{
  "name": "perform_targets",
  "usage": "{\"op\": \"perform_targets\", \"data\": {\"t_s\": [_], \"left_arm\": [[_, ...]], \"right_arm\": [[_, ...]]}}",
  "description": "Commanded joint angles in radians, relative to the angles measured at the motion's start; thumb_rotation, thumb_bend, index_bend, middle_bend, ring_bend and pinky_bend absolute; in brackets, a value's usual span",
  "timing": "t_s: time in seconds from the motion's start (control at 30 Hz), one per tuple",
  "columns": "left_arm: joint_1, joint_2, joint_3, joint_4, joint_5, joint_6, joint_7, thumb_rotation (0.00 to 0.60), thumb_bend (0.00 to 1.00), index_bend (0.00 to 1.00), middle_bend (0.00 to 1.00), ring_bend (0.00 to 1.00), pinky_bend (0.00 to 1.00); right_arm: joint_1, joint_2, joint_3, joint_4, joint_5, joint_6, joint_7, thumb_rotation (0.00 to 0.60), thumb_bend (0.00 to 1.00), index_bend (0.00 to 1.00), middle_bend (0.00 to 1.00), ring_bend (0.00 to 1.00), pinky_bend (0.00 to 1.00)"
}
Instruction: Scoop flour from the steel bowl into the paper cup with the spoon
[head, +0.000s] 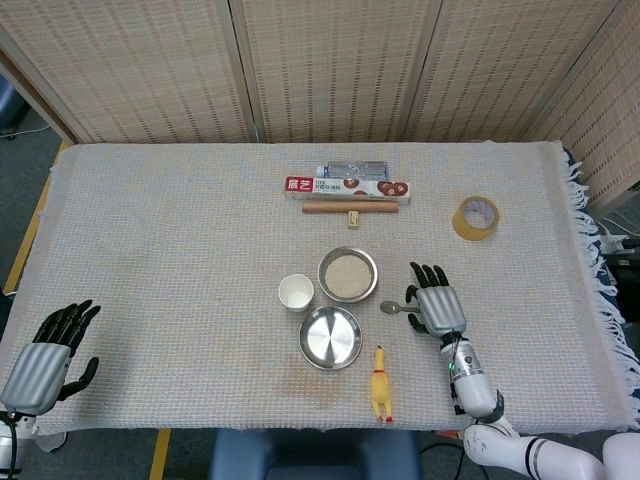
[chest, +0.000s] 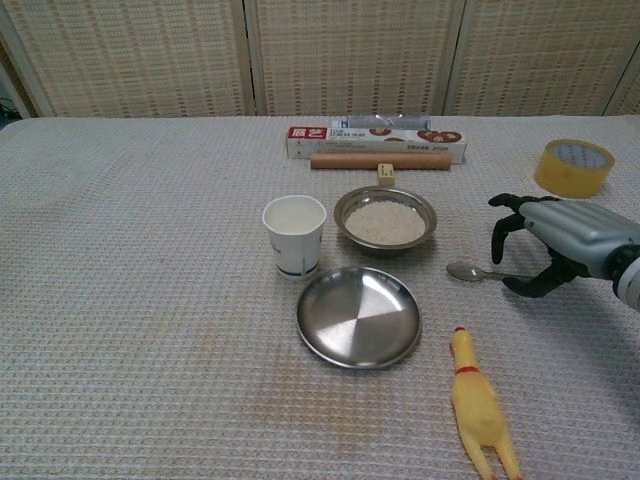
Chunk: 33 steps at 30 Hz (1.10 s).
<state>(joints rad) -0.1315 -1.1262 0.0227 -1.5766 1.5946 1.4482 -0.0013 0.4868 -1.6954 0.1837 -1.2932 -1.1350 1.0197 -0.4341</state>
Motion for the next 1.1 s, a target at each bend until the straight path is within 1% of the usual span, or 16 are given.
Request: {"op": "perform_targets", "data": {"t_s": [0.03, 0.37, 0.73, 0.9, 1.1], "left_arm": [[0.0, 0.0, 0.0, 0.0, -0.001, -0.001, 0.002, 0.6, 0.44, 0.0, 0.0, 0.0, 0.1], [-0.001, 0.001, 0.001, 0.001, 0.0, -0.004, 0.0, 0.6, 0.45, 0.0, 0.0, 0.0, 0.1], [-0.002, 0.004, 0.003, -0.001, 0.0, -0.008, 0.005, 0.6, 0.45, 0.0, 0.0, 0.0, 0.1], [-0.002, 0.003, 0.002, -0.002, -0.002, -0.008, 0.006, 0.6, 0.45, 0.0, 0.0, 0.0, 0.1], [-0.004, 0.002, 0.002, -0.001, -0.006, -0.013, 0.01, 0.6, 0.44, 0.0, 0.0, 0.0, 0.1]], "right_arm": [[0.009, -0.011, -0.004, 0.013, 0.009, -0.009, -0.003, 0.6, 0.28, 0.47, 0.0, 0.0, 0.0], [0.019, -0.02, -0.011, 0.024, 0.016, -0.004, 0.001, 0.6, 0.29, 0.51, 0.0, 0.0, 0.0], [0.025, -0.018, -0.019, 0.02, 0.035, -0.004, -0.011, 0.6, 0.3, 0.52, 0.0, 0.0, 0.0], [0.026, -0.017, -0.021, 0.019, 0.033, 0.001, -0.007, 0.6, 0.31, 0.54, 0.0, 0.0, 0.0], [0.026, -0.014, -0.024, 0.021, 0.038, 0.002, -0.007, 0.6, 0.31, 0.56, 0.02, 0.0, 0.0]]}}
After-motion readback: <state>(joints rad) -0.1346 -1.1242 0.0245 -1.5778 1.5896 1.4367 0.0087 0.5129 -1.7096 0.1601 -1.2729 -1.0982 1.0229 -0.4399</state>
